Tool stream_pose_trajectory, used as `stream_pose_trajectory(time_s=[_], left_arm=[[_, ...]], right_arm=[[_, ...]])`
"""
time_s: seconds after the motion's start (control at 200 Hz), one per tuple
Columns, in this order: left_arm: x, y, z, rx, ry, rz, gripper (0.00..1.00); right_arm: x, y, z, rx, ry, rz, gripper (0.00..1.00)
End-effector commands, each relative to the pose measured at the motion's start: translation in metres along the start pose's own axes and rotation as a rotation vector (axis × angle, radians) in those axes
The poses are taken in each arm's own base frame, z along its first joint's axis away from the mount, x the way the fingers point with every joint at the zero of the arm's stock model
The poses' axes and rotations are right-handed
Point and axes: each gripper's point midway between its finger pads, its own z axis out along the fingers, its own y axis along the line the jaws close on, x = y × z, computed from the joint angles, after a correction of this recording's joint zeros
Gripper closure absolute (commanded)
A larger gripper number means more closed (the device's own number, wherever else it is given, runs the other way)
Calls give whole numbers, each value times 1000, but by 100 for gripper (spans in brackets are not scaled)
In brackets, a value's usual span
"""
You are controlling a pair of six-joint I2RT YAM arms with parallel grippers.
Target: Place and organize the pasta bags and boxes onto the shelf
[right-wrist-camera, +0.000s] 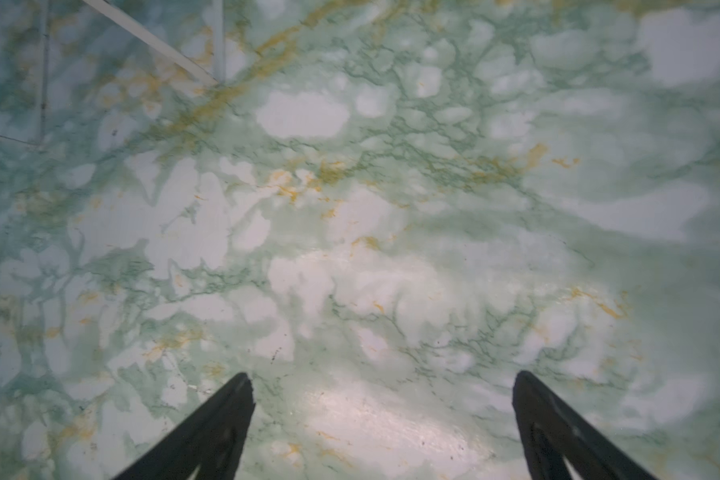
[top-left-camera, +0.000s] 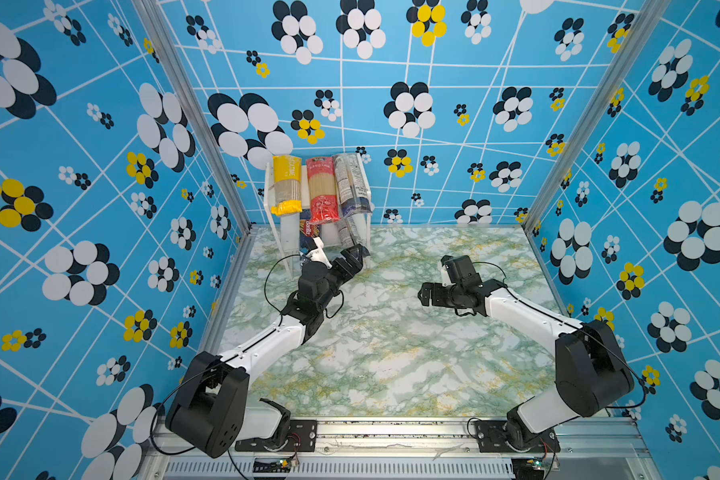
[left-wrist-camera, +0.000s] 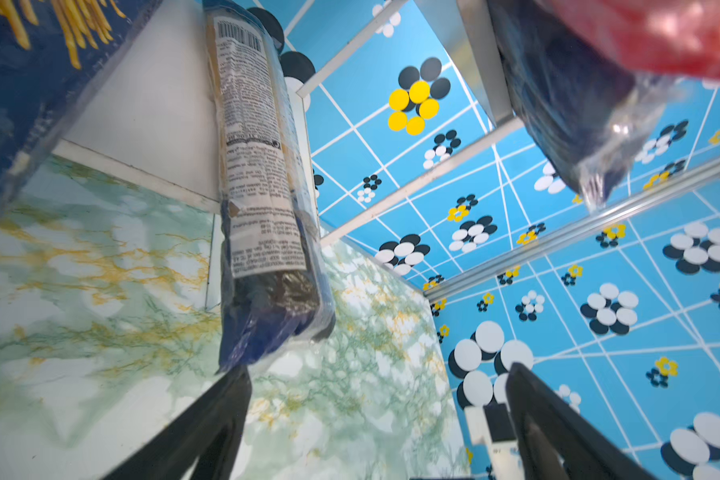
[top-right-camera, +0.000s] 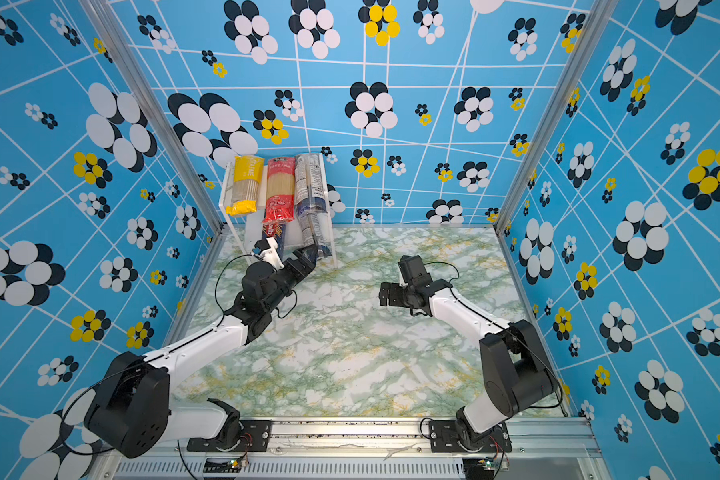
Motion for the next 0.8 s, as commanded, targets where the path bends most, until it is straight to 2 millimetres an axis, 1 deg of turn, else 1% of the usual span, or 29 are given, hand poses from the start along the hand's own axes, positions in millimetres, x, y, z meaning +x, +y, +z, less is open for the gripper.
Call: stream_pose_trajectory(time_s=[0.0, 0.075, 0.165, 0.21, 0.33, 0.49, 0.635, 0.795], left_arm=[[13, 8, -18, -46, 24, 94, 1], [20, 14, -31, -73, 41, 133, 1], [31, 19, -46, -86, 75, 176, 1], [37, 27, -53, -99, 91, 186, 1], [52, 43, -75, -112, 125, 227, 1], [63, 70, -103, -163, 131, 243, 1], [62, 87, -124, -217, 108, 251, 1], [58, 96, -140, -238, 66, 242, 1]], right_arm=[[-28, 44, -10, -134, -112, -60, 1], [-41, 58, -11, -147, -144, -76, 1], [-55, 72, -8, -167, -161, -77, 1], [-63, 78, -6, -178, -172, -72, 1], [-81, 87, 5, -184, -182, -41, 1], [-103, 100, 23, -206, -216, 2, 1], [-115, 110, 39, -210, -225, 18, 1], [-123, 112, 54, -172, -232, 41, 1]])
